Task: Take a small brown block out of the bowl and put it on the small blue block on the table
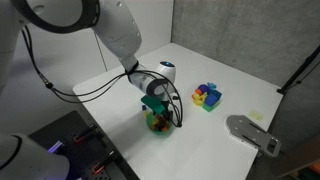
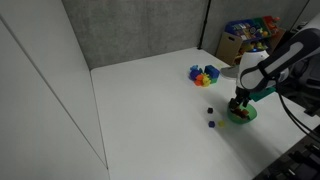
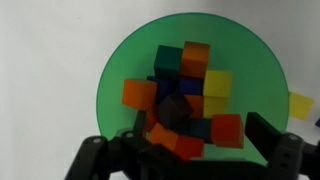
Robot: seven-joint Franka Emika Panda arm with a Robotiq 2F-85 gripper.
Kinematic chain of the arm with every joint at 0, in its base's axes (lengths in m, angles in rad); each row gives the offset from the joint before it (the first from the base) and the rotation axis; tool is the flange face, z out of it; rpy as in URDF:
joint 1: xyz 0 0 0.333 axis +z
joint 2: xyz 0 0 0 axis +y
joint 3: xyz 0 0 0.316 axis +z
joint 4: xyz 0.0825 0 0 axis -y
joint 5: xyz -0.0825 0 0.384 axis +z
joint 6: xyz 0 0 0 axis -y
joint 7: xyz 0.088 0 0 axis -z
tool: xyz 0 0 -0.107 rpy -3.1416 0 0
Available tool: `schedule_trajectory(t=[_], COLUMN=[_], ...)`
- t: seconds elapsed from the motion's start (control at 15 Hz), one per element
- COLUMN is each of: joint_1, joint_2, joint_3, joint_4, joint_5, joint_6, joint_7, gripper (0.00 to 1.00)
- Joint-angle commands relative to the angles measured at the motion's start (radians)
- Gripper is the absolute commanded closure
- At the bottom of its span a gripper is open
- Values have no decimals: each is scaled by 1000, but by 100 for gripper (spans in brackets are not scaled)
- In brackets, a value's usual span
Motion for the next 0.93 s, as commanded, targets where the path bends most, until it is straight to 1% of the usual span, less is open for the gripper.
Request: schedule_trajectory(t=[0.0,0.8,0.87], joint_1=[-13,-13,-12], joint_2=[33,94,96], joint_3=[2,-8,-9], joint_4=[35,82,83], joint_5=[1,-8,-9], joint_6=[-29,-25,-25], joint_7=[5,8,9], gripper=[0,0,11])
